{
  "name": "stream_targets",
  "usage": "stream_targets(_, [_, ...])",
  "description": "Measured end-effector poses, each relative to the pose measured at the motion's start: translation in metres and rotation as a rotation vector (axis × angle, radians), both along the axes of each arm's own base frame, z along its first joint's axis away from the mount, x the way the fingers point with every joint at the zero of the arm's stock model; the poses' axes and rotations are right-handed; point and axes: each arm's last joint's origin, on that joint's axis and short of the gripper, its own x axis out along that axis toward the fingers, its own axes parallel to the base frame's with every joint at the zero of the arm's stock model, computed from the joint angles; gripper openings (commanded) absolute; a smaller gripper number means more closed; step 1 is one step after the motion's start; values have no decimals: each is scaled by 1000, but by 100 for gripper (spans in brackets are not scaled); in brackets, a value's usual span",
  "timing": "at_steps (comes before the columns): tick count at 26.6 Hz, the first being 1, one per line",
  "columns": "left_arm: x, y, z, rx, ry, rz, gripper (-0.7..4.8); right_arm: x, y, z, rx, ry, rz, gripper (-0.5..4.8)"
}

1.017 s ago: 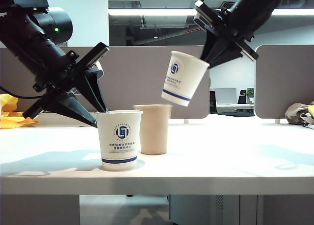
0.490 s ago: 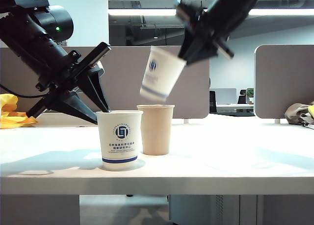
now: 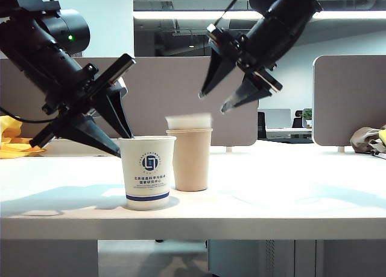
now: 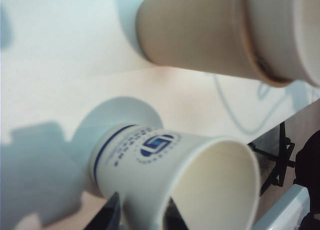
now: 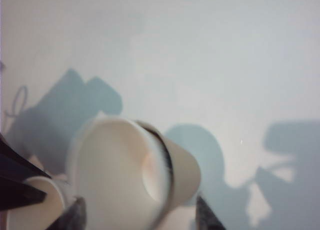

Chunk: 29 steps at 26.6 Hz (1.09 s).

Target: Pick up all the paper cups on the table one by one and stack them together.

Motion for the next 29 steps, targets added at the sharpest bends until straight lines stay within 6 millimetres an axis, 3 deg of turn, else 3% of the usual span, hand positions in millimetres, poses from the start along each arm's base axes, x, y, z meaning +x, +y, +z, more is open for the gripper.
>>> stream_targets(3, [3,-2,-11,-6,44,-10,105,3,1,17,19,-43,1,266])
stream_targets(5, [5,-3,-21,-14,83,-20,52,4,1,30,28,-64,0,266])
stream_targets(7, [6,-4,-27,-10,104,-22,42,3,1,41,31,-71,0,266])
stream_targets(10, [7,-4,-26,-13,92,-24,-9,2,0,54,32,-76,-1,265])
stream_targets(14, [11,-7,-21,-38,53,-34,-6,1,0,64,36,-89,-3,264])
stream_targets(17, [17,-9,-7,-40,41,-37,-6,0,-1,65,14,-82,-10,264])
stream_targets(19, [24,-10,33,-5,-22,-71,-6,-3,-6,59,-74,-58,-25,261])
stream_targets(22, [23,-9,73,26,-82,-84,-6,-4,-9,59,-95,-54,-35,261])
stream_targets(29, [24,-8,128,44,-201,-66,-6,-6,-14,66,-105,-79,-57,242])
